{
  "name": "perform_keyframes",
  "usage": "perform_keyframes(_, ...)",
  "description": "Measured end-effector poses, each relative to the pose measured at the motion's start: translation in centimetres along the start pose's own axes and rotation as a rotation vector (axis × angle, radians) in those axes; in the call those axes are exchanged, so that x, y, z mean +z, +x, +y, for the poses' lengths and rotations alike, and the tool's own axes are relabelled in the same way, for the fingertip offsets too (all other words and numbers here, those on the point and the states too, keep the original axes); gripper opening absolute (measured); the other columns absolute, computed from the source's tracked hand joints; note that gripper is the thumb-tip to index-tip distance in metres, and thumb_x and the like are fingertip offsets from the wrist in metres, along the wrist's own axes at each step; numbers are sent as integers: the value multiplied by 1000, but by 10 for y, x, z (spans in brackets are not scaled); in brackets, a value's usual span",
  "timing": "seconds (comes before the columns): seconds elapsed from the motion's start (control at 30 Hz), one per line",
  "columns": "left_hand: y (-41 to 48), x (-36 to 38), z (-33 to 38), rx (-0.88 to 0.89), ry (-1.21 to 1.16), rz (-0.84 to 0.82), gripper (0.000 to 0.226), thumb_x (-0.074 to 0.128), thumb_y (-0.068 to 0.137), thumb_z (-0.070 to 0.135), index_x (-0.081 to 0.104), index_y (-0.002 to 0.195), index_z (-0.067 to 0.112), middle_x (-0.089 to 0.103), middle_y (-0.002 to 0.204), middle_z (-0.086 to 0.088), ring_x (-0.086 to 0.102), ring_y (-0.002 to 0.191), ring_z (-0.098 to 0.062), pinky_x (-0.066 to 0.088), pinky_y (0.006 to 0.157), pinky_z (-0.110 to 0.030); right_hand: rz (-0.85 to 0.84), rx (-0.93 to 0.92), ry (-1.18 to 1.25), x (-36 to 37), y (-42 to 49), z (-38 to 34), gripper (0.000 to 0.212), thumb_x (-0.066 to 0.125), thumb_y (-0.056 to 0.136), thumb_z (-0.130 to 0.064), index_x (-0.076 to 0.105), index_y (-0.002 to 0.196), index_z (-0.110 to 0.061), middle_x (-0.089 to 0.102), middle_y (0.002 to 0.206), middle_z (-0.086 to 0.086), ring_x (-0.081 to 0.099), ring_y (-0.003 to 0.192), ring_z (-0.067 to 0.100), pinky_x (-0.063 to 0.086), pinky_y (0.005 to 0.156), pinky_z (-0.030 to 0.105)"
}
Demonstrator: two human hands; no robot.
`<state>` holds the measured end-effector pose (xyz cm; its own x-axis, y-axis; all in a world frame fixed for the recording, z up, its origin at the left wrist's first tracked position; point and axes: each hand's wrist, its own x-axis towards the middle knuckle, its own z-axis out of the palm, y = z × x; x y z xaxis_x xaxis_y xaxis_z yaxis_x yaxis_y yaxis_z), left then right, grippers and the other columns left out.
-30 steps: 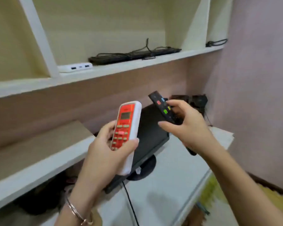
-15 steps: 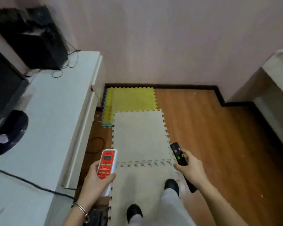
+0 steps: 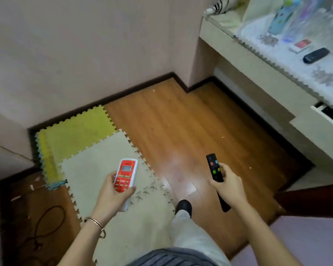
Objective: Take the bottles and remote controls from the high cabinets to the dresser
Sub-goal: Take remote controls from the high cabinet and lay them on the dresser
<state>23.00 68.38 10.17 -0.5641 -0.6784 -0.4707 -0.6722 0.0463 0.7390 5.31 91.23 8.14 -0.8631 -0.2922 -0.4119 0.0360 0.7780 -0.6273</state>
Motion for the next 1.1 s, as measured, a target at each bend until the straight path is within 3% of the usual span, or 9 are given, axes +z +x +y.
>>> perform_keyframes(0.13, 49, 68, 63, 83, 63, -90, 56, 72, 75, 12, 43, 123, 16, 56, 98, 2, 55, 78, -9, 39, 64, -13, 85, 87, 49, -52, 48, 29, 58, 69, 78, -20, 45, 132, -21, 65, 106, 6, 56, 86, 18, 44, 74, 28)
perform_keyframes(0.3, 97, 131, 128, 168, 132, -236, 50, 71, 75, 8, 42, 114, 21, 56, 92, 5, 55, 75, 0, 39, 61, -12, 174, 236, 145, -96, 85, 59, 57, 68, 81, -16, 45, 133, -16, 63, 116, 11, 59, 105, 28, 40, 78, 28)
perform_keyframes(0.47, 158, 177, 174, 153, 197, -288, 50, 71, 74, 8, 43, 114, 20, 59, 100, -2, 58, 84, -18, 43, 75, -27, 186, 395, 185, -123, 124, 87, 56, 66, 82, -16, 44, 133, -17, 64, 115, 10, 51, 85, 16, 38, 74, 26)
perform_keyframes(0.63, 243, 238, 239, 190, 277, -366, 57, 70, 75, 12, 43, 125, 13, 57, 92, 5, 56, 81, -16, 41, 70, -28, 296, 507, 236, -156, 203, 101, 56, 69, 81, -18, 45, 131, -17, 64, 118, 10, 61, 102, 28, 41, 76, 28)
perform_keyframes(0.73, 296, 276, 296, 277, 295, -396, 55, 71, 74, 10, 45, 123, 13, 60, 100, -3, 57, 83, -19, 39, 74, -28, 328, 518, 233, -184, 258, 90, 56, 68, 81, -17, 45, 132, -16, 63, 121, 13, 60, 107, 29, 40, 76, 27)
perform_keyframes(0.97, 369, 349, 409, 376, 322, -514, 59, 71, 75, 12, 42, 126, 15, 56, 104, -1, 57, 87, -19, 41, 77, -28, 482, 503, 280, -269, 354, 62, 62, 70, 80, -27, 42, 135, -17, 60, 126, 9, 57, 114, 26, 44, 88, 30)
perform_keyframes(1.1, 400, 384, 430, 334, 351, -564, 60, 72, 76, 13, 41, 127, 15, 57, 106, -4, 56, 84, -16, 43, 65, -21, 504, 524, 282, -305, 402, 68, 65, 70, 80, -30, 40, 136, -17, 61, 123, 10, 61, 106, 27, 50, 86, 37)
